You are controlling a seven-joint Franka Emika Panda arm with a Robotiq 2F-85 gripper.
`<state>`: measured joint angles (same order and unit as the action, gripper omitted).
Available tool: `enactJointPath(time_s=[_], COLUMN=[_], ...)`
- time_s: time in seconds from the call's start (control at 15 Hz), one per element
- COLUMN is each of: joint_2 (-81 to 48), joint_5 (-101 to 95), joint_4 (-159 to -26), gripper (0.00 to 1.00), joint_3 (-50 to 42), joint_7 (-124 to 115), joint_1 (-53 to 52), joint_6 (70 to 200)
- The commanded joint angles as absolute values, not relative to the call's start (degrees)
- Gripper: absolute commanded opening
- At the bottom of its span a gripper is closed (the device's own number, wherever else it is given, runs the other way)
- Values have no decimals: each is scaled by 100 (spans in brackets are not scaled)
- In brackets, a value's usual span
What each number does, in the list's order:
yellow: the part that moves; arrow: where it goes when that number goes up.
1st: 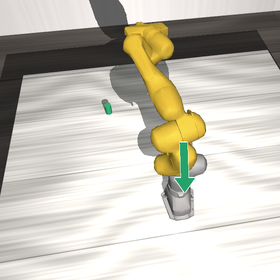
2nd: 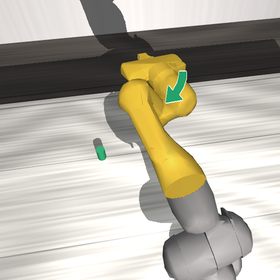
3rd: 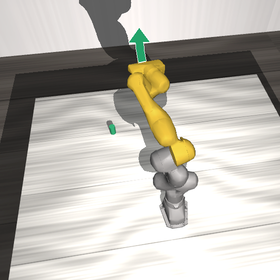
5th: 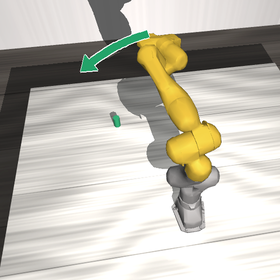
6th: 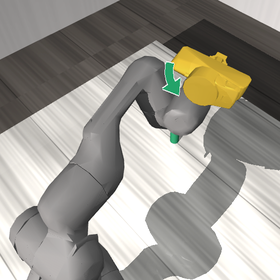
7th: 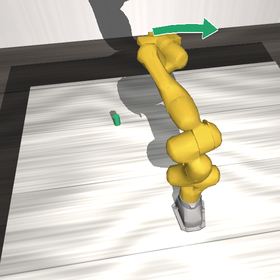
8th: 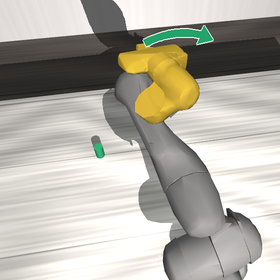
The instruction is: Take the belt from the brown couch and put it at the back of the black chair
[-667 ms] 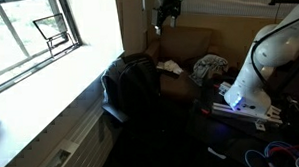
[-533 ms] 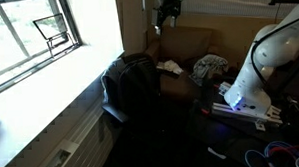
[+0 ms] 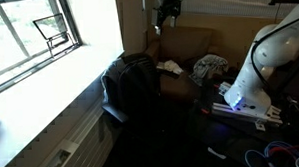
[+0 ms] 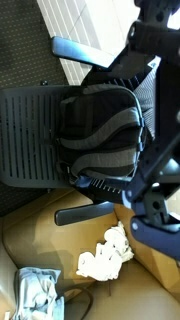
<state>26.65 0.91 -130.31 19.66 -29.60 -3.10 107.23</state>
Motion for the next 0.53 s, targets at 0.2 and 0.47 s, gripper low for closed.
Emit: enactJointPath(time_s=[0.2, 0.47], joint_2=[2632, 2557], joint_5=[-123, 128], joint_4=[-14072, -15145], gripper=[100, 100], joint_3=[1369, 761], joint_7=[-3946, -4138], joint_1=[67, 312], joint_6=[11141, 11266])
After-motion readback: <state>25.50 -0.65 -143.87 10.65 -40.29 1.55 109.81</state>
